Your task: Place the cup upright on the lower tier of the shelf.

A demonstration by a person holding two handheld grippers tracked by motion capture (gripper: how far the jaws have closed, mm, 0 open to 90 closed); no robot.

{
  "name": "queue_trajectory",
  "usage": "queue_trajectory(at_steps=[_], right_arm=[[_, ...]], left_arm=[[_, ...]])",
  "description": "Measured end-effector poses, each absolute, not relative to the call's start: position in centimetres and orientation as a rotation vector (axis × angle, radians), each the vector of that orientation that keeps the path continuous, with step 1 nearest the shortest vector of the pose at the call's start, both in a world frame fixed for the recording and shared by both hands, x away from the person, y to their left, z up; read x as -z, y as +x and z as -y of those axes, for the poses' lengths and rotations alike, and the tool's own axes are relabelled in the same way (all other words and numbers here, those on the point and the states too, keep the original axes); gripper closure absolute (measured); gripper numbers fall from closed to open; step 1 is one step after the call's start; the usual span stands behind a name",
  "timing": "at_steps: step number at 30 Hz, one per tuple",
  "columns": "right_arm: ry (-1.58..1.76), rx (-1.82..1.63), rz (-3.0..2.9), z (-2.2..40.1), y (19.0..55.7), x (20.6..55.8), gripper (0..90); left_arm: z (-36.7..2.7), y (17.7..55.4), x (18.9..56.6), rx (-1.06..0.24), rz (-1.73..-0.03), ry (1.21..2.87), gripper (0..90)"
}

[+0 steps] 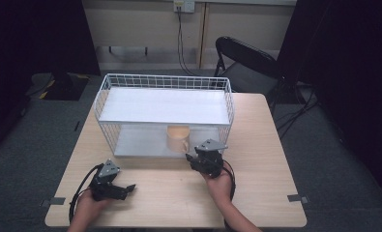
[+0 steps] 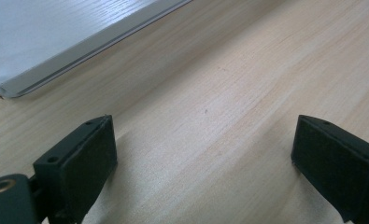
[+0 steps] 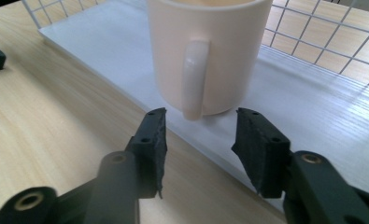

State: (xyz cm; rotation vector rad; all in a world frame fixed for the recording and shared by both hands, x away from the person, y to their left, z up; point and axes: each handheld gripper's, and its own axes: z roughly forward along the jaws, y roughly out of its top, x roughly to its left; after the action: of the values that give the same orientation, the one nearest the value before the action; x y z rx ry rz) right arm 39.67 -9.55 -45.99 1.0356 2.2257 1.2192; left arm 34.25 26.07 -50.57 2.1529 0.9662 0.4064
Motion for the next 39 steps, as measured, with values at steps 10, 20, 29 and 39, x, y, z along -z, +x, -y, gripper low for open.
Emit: queue_trajectory(at_steps=[10,20,29,39], right_arm=[[1.041,-1.242,-2.265,10.5,39.4,45.9,35.2],[0.989,-1.266,-2.301,10.6,38.8,45.9,22.4],[0.975,-1.269,-2.33,11.0,38.5,46.0,21.1],[0.983,-1.304,-2.298,10.8,38.7,45.8,59.7]], left_arm=[[-26.1,34.2,50.6,-0.406,-0.966,2.153,6.2],[-26.1,34.2,50.6,-0.406,-0.966,2.153,6.3],[-26.1,34.2,50.6,-0.407,-0.966,2.153,6.2],[-26.1,34.2,50.6,-0.407,-0.966,2.153,6.3]])
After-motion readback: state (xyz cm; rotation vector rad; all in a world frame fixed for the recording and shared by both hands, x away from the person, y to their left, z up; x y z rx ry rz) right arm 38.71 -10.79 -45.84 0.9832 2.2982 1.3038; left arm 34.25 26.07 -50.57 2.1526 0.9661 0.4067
